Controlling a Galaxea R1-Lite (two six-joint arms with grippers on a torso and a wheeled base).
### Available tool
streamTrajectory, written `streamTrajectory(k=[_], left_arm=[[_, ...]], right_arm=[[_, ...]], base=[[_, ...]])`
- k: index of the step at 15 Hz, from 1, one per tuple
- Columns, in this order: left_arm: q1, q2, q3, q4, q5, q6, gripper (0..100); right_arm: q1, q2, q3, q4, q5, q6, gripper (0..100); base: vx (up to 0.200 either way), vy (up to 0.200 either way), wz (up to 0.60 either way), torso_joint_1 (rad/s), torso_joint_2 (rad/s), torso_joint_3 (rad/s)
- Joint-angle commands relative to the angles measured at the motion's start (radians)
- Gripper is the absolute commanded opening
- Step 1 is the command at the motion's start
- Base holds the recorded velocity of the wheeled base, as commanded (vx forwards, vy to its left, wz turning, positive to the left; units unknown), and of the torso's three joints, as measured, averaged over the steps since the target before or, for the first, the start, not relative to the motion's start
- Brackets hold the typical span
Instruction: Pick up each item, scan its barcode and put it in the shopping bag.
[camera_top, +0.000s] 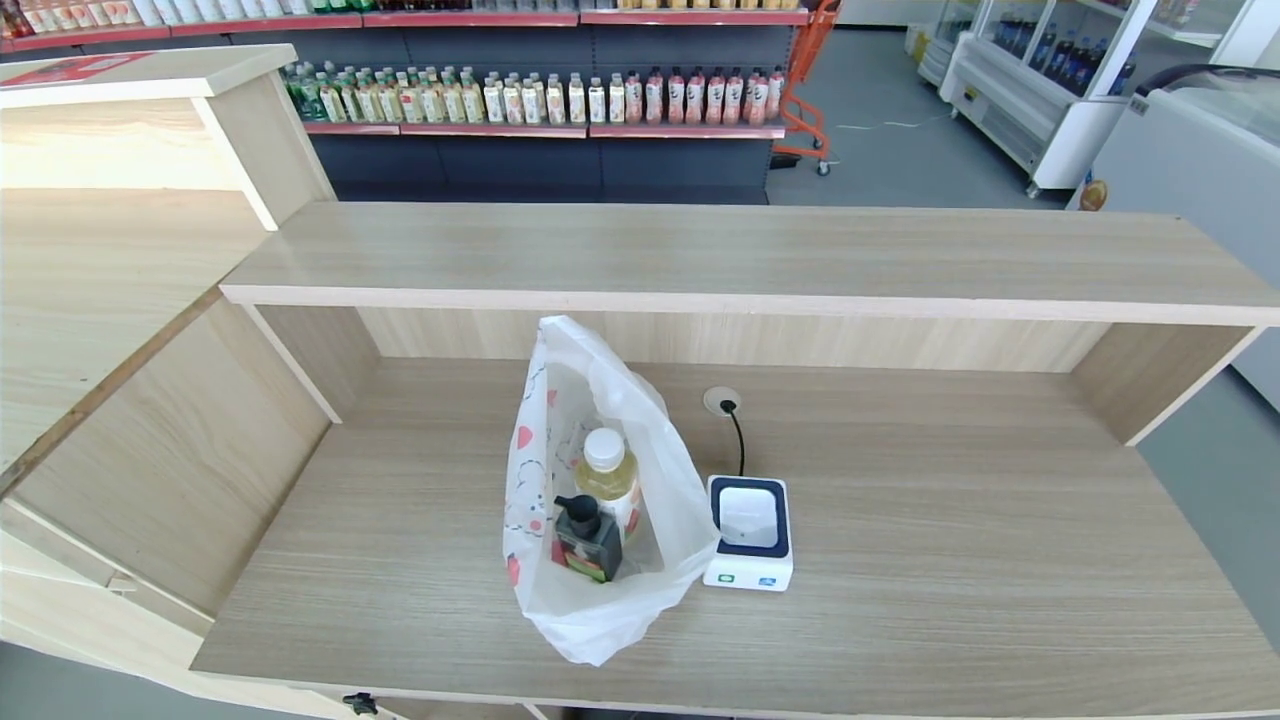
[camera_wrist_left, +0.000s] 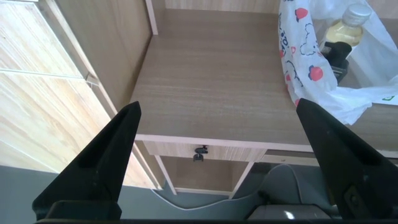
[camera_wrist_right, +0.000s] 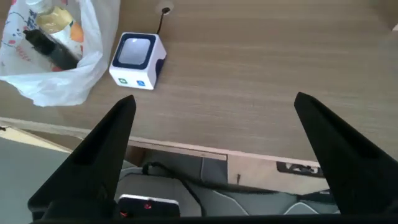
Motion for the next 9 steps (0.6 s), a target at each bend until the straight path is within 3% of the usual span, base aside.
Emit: streamTrajectory(k=[1, 9], left_arm=[[0.000, 0.000, 0.000, 0.000, 0.001, 0.000, 100], [0.000, 0.000, 0.000, 0.000, 0.001, 0.000, 100]], right_arm=[[-0.042, -0.243, 0.029, 0.132, -0.128, -0.015, 100], [-0.041, -0.245, 0.029, 0.135, -0.123, -0.017, 100]], base=[[0.000, 0.000, 0.00, 0.000, 0.00, 0.000], [0.000, 0.000, 0.00, 0.000, 0.00, 0.000]])
